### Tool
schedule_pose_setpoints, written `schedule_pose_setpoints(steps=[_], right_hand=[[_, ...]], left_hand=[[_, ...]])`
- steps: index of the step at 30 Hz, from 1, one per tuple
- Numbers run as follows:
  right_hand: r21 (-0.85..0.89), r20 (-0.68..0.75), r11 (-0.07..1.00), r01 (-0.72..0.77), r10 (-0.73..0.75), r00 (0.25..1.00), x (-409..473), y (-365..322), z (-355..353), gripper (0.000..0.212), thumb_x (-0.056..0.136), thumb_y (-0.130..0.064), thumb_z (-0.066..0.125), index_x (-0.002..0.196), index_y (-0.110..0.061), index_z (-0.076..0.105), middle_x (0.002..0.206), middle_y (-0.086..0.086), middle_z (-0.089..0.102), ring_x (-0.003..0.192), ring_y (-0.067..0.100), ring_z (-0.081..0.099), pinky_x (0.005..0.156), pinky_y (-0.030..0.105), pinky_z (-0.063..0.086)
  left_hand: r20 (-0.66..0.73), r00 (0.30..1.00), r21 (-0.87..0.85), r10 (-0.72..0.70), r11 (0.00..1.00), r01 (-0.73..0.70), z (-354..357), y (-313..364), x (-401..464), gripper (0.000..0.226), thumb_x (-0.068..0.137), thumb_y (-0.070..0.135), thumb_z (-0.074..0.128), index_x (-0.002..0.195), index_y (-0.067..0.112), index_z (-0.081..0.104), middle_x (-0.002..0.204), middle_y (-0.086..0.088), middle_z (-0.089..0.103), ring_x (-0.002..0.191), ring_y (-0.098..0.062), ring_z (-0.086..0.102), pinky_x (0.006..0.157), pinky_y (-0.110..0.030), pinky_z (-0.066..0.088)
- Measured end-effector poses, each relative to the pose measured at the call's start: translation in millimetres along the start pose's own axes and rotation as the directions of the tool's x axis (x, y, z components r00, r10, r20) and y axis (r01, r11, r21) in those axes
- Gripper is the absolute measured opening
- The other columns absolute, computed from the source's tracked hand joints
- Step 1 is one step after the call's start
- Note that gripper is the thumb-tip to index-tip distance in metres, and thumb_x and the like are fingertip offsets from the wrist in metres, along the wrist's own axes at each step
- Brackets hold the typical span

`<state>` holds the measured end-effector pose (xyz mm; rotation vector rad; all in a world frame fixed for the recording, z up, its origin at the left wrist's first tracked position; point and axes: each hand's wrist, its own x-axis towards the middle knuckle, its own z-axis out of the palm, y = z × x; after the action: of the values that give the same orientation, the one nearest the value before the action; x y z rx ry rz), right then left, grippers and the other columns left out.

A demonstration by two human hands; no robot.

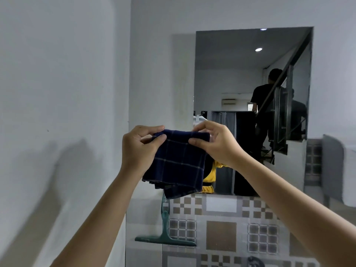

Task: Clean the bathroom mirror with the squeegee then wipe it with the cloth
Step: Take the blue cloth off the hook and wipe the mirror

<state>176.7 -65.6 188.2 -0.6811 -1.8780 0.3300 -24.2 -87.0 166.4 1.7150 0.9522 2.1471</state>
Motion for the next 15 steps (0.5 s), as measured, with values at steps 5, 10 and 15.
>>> schedule_pose_setpoints(steps=[5, 10, 15], right_hand=[[0.221, 0.046, 0.975, 0.029, -0.040, 0.998, -27.3, -1.9, -31.4, 0.025, 0.087, -0.004, 0.066, 0.090, -0.029, 0.065, 0.095, 0.005, 0.071, 0.085, 0.022, 0.071, 0.070, 0.041, 0.060], [0.334, 0.176, 0.942, -0.029, -0.032, 0.984, -53.4, 11.8, -71.7, 0.013, 0.080, -0.032, 0.071, 0.093, -0.032, 0.076, 0.119, 0.009, 0.064, 0.107, 0.023, 0.063, 0.084, 0.042, 0.056], [-0.031, 0.199, 1.000, -0.005, 0.011, 0.980, -71.2, 27.2, -115.8, 0.030, 0.077, -0.048, 0.073, 0.105, -0.037, 0.073, 0.126, 0.017, 0.060, 0.119, 0.033, 0.055, 0.098, 0.045, 0.049]], left_hand=[[0.013, 0.998, -0.025, -0.060, 0.998, 0.060, 29.6, 15.2, -15.1, 0.015, 0.077, 0.012, 0.074, 0.087, 0.024, 0.075, 0.089, 0.000, 0.072, 0.070, -0.015, 0.069, 0.063, -0.027, 0.058], [0.066, 0.986, -0.164, -0.153, 0.973, 0.162, 67.5, 30.8, -23.3, 0.014, 0.078, 0.008, 0.072, 0.084, 0.020, 0.075, 0.083, 0.000, 0.071, 0.073, -0.011, 0.067, 0.062, -0.020, 0.053], [0.142, 0.975, -0.199, -0.173, 0.959, 0.200, 115.5, 46.3, -26.6, 0.019, 0.078, -0.001, 0.069, 0.078, 0.017, 0.073, 0.057, 0.011, 0.069, 0.057, -0.003, 0.064, 0.055, -0.014, 0.049]])
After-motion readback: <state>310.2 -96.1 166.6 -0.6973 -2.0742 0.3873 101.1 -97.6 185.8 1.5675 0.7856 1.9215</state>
